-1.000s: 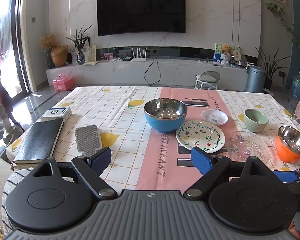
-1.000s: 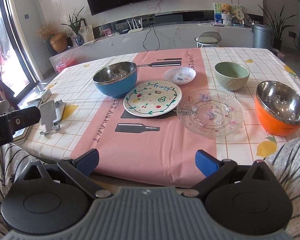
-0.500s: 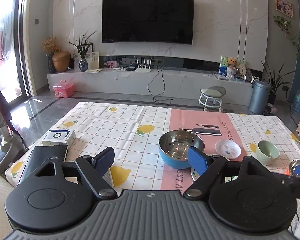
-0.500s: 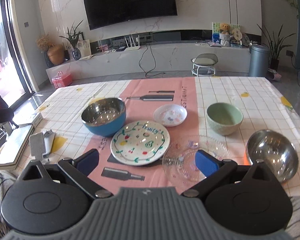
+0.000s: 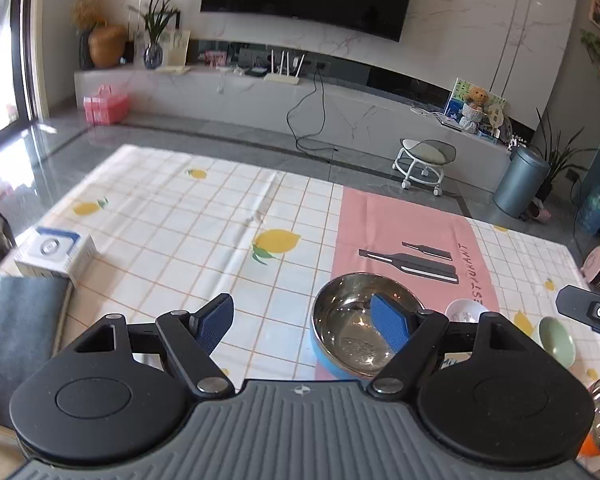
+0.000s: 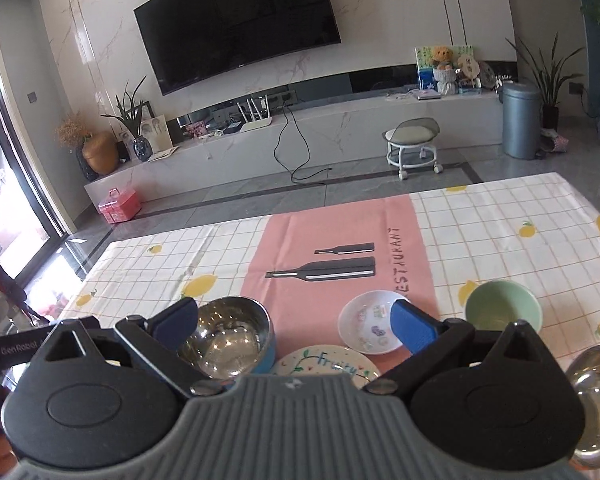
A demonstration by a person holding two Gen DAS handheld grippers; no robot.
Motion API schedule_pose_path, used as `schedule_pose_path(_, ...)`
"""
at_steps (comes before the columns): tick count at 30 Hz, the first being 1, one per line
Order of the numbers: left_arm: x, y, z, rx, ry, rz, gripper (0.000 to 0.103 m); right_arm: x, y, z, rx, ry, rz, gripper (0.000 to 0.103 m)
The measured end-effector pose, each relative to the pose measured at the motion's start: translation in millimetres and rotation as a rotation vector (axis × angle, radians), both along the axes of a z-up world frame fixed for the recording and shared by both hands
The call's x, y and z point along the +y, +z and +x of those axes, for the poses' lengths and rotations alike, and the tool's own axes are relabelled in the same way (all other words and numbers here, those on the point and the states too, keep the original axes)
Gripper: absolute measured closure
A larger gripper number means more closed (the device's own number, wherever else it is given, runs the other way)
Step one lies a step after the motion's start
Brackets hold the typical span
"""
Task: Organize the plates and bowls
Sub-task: 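Move both grippers forward to the rim of the blue steel bowl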
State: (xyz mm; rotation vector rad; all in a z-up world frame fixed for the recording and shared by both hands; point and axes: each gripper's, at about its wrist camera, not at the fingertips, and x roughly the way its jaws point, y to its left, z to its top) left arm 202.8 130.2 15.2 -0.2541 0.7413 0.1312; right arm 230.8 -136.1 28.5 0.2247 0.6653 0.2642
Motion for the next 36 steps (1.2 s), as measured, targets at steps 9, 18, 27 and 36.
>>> schedule_pose_path(9, 21, -52, 31, 0.006, -0.062, -0.142, 0.026, 65, -38, 73, 0.017, 0.048, -0.109, 0.003)
schedule_pose_path(18, 5, -77, 55, 0.075, -0.084, -0.066, 0.026, 78, -100, 105, 0.117, 0.02, -0.058, 0.034)
schedule_pose_path(27, 5, -97, 65, 0.127, -0.14, -0.127, 0.028, 85, -122, 109, 0.212, 0.113, -0.101, 0.037)
schedule_pose_path(36, 11, -109, 64, 0.202, -0.097, -0.23, 0.066, 88, -143, 110, 0.296, 0.174, -0.065, 0.086)
